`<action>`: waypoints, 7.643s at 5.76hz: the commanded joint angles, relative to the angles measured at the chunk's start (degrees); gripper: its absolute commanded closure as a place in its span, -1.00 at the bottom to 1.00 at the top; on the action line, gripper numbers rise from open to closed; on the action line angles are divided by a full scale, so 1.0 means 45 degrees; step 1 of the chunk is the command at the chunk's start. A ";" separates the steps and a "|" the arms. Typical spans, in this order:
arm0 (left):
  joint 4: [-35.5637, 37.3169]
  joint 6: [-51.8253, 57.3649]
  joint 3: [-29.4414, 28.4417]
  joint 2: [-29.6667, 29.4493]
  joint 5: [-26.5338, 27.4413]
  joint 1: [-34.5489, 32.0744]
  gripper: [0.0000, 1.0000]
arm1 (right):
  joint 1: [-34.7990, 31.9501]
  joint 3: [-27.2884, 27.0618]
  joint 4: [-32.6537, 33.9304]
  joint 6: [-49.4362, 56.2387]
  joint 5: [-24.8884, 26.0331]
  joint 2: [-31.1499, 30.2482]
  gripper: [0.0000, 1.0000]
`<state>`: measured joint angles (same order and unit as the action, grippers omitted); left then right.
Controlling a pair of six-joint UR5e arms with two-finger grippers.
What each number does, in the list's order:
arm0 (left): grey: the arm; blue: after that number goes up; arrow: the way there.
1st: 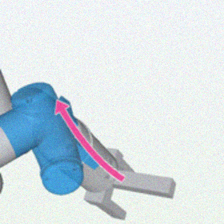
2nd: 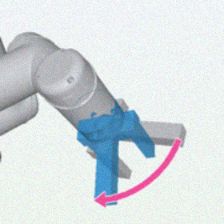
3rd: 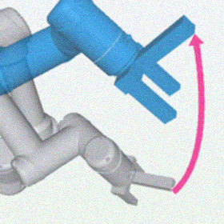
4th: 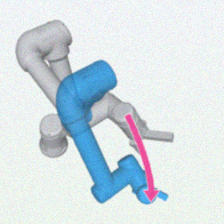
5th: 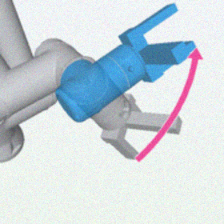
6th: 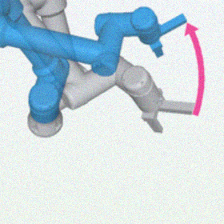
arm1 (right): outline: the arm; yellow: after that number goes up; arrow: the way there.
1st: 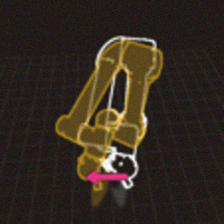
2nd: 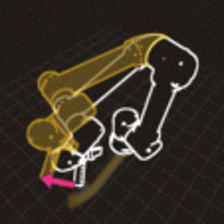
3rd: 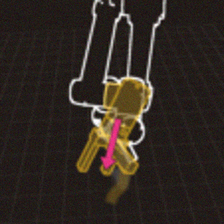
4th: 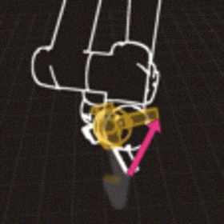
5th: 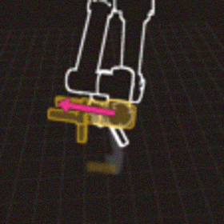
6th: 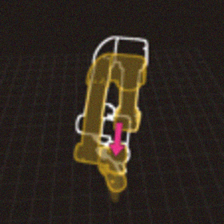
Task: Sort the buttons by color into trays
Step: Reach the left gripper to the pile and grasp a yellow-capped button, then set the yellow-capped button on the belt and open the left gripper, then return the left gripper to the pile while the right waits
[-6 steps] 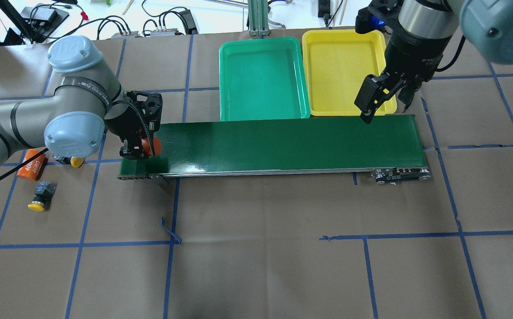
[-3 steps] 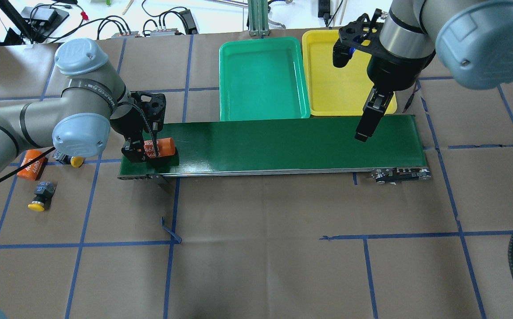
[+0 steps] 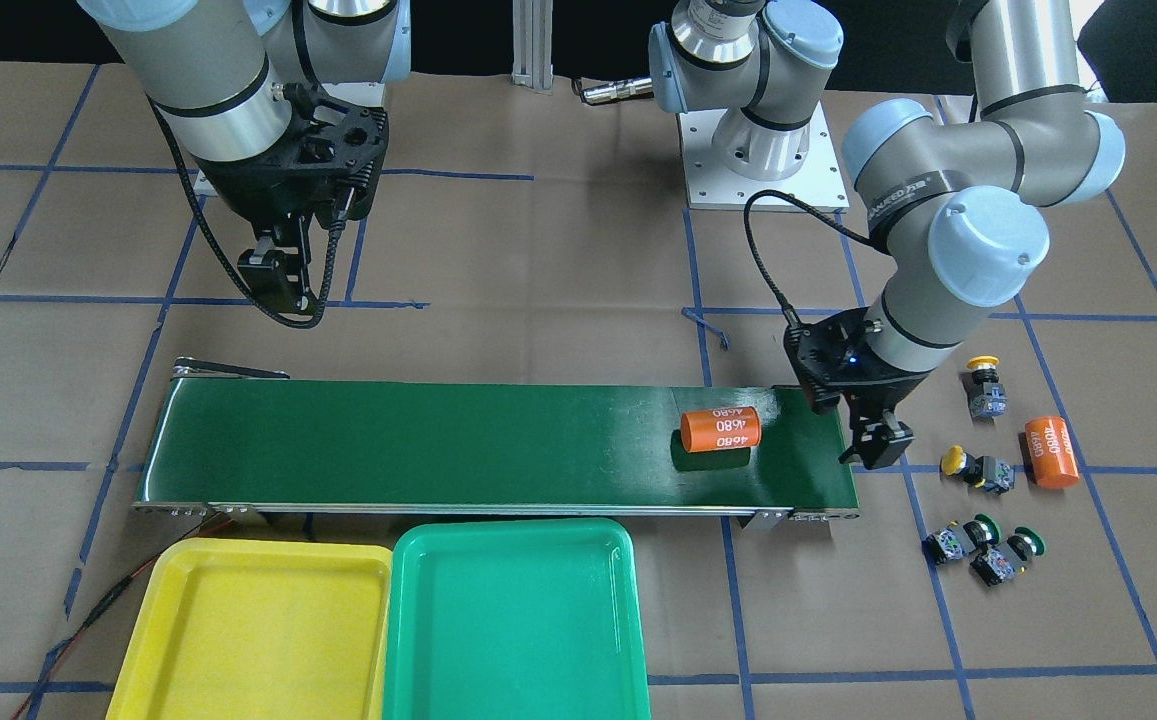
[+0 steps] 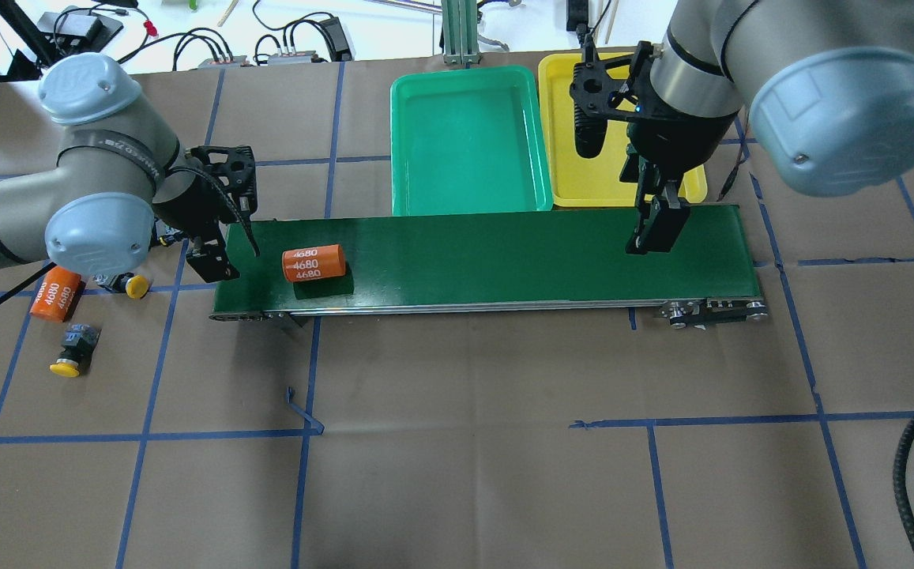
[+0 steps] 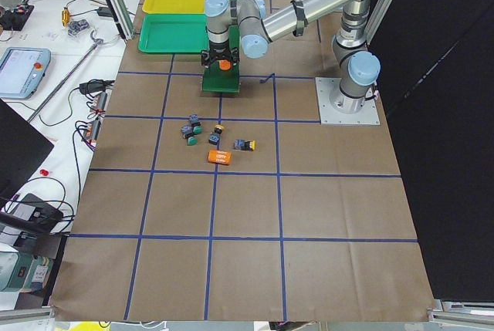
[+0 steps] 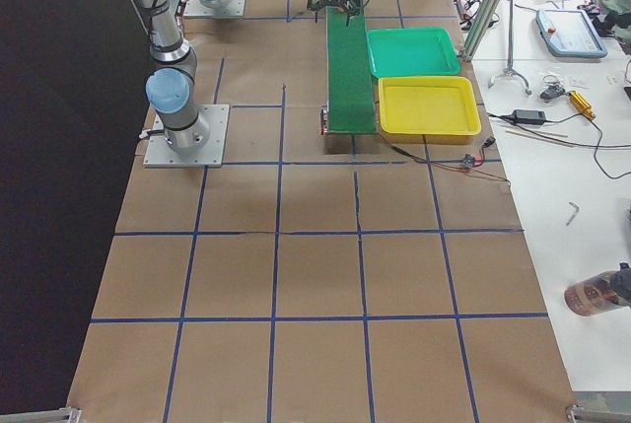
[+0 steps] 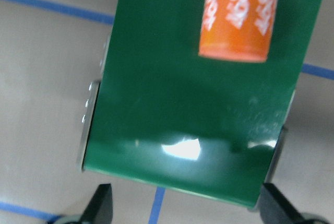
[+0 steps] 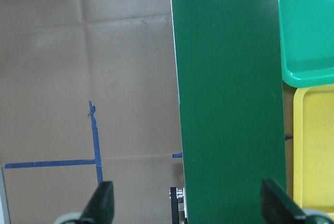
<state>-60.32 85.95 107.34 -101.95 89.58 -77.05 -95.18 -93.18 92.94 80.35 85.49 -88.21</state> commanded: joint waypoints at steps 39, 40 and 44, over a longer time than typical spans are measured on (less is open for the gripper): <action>0.0202 1.0955 -0.1159 -0.2559 0.0094 0.4505 -0.89 | -0.0060 -0.1383 0.2333 0.0992 0.0104 0.0576 -1.00; 0.0550 1.1598 -0.1275 -0.2947 -0.0448 0.4525 -0.85 | -0.0176 -0.1539 0.3263 0.0895 0.0066 0.1024 -1.00; 0.1100 1.1585 -0.1511 -0.3751 -0.0610 0.4525 -0.69 | -0.2572 -0.2107 0.6859 -0.1443 -0.0032 0.3112 -1.00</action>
<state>-55.95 138.07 100.60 -118.36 86.81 -56.71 -103.63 -102.57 120.81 76.37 85.33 -76.67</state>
